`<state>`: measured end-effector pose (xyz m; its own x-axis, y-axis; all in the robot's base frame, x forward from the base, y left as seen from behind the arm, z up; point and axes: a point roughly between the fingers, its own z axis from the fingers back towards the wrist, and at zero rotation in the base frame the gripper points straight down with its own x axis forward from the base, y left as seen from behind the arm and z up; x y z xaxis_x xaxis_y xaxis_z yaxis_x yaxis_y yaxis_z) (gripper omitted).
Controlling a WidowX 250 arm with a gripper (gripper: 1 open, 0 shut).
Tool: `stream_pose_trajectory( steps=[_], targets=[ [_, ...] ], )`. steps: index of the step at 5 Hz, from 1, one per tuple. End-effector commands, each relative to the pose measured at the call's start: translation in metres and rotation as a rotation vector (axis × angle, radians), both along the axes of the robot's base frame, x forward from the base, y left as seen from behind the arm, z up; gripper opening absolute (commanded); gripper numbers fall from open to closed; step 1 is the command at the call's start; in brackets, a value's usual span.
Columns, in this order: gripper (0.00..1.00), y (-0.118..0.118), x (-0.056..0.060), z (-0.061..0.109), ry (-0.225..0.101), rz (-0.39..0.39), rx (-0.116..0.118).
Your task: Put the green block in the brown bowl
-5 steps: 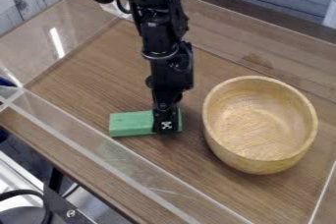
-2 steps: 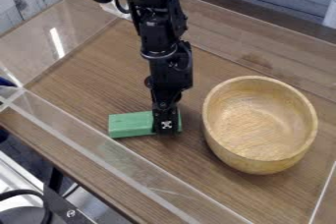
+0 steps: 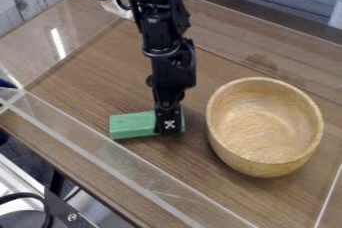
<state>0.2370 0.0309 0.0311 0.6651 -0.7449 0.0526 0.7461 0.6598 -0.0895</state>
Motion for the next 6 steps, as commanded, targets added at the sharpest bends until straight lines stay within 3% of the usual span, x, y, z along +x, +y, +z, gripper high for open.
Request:
stream_pose_trajectory(
  steps=[1, 3, 6],
  targets=[
    [0.00, 0.005, 0.013, 0.017, -0.075, 0.014, 0.013],
    [0.00, 0.005, 0.018, 0.032, -0.083, 0.031, 0.029],
    [0.00, -0.003, 0.035, 0.069, -0.156, 0.043, 0.066]
  ],
)
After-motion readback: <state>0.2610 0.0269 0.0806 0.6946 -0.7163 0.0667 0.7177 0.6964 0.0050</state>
